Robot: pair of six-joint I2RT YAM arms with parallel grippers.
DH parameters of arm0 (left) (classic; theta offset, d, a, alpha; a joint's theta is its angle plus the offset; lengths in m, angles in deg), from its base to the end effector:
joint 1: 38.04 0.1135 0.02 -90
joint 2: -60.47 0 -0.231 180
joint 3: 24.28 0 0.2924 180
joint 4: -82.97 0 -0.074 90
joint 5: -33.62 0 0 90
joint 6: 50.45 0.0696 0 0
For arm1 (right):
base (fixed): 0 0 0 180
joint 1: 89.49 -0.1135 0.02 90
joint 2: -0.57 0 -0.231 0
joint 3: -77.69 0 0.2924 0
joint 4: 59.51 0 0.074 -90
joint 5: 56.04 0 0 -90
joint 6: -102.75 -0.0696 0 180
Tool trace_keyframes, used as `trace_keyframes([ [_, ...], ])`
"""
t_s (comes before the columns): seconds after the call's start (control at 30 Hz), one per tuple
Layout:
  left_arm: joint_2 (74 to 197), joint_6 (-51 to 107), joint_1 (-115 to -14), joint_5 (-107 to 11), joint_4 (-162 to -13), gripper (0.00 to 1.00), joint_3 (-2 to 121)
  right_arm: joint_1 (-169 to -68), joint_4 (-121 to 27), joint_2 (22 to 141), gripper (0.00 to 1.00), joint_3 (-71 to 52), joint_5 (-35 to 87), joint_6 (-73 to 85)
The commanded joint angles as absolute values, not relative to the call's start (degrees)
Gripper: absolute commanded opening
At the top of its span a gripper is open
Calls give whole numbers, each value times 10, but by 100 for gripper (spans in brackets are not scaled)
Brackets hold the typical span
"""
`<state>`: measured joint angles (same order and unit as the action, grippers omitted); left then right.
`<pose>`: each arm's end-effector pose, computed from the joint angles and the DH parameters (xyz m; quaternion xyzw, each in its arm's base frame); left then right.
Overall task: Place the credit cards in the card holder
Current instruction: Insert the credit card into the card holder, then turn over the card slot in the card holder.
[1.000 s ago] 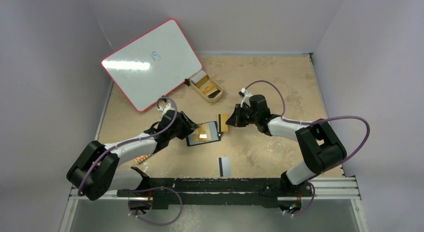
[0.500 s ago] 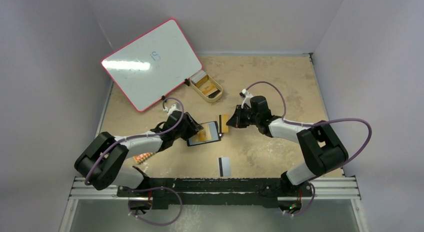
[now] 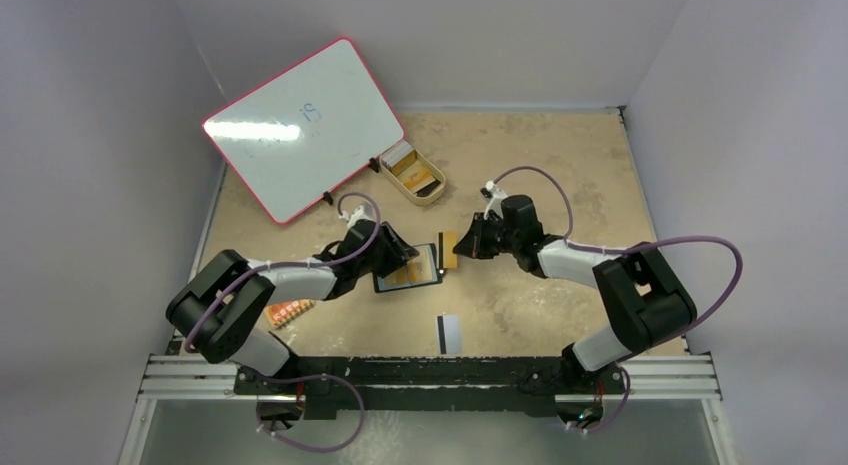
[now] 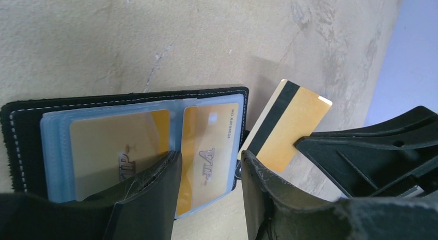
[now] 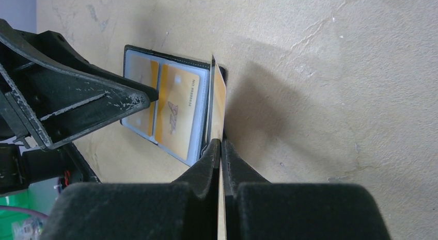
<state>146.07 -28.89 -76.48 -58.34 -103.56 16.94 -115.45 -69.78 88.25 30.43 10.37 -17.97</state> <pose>0.2557 -0.1999 0.0512 -0.2397 0.8655 -0.3439 0.2741 0.3047 0.1793 0.0855 -0.0667 0.8519 0.3877 0.3457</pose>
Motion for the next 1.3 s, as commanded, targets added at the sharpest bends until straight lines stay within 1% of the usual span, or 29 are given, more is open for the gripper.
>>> trace_keyframes([
  [0.0,1470,-307,-776,-579,-1073,45,197,-1155,-721,866,0,317,93,-190],
  [0.17,1482,-329,-795,-564,-1111,45,200,-1158,-723,868,0,320,94,-194],
  [0.3,1473,-329,-799,-563,-1084,45,207,-1158,-721,867,0,320,97,-196],
  [0.4,1439,-313,-798,-588,-1018,46,213,-1158,-711,863,0,316,101,-192],
  [0.6,1357,-244,-795,-686,-818,50,252,-1158,-679,834,0,308,100,-180],
  [0.8,1295,-221,-764,-726,-732,55,239,-1158,-646,803,0,302,88,-177],
  [0.97,1288,-224,-735,-698,-758,59,205,-1158,-643,799,0,297,86,-176],
  [1.27,1323,-233,-734,-648,-859,60,175,-1158,-653,809,0,299,86,-177],
])
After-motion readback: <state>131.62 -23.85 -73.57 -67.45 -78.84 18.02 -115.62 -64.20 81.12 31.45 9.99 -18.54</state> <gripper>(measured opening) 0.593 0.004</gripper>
